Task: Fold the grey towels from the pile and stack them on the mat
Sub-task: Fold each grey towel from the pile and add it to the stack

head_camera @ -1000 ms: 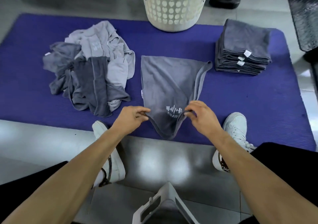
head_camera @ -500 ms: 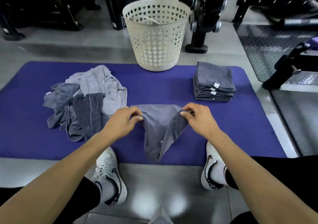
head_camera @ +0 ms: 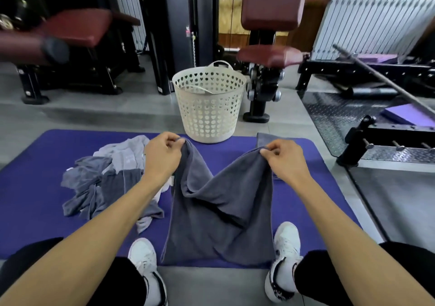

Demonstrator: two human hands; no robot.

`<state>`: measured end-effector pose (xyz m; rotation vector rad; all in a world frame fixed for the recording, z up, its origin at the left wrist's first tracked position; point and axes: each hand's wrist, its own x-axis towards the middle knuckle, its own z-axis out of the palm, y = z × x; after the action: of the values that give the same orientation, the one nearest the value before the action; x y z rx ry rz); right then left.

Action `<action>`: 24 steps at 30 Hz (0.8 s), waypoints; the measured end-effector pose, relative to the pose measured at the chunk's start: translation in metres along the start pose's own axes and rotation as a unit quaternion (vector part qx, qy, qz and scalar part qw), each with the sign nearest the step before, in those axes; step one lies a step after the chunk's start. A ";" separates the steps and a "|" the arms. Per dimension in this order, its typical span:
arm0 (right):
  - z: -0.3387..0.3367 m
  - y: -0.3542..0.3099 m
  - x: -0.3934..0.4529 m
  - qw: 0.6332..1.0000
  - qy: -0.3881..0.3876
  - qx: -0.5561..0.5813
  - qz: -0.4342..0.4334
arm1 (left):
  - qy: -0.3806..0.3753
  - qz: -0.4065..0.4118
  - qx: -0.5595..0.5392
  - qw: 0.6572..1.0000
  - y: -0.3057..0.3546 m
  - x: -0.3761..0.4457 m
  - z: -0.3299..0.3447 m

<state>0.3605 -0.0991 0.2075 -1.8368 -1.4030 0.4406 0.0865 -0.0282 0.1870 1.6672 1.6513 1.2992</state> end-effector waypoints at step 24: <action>0.056 0.051 0.021 0.980 0.048 0.168 0.097 | -0.092 -0.052 -0.012 0.994 -0.062 0.027 0.029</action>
<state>0.3637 -0.0643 0.1369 -1.6950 -1.0175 0.6378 0.0748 0.0166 0.1301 1.6123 1.5832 1.0781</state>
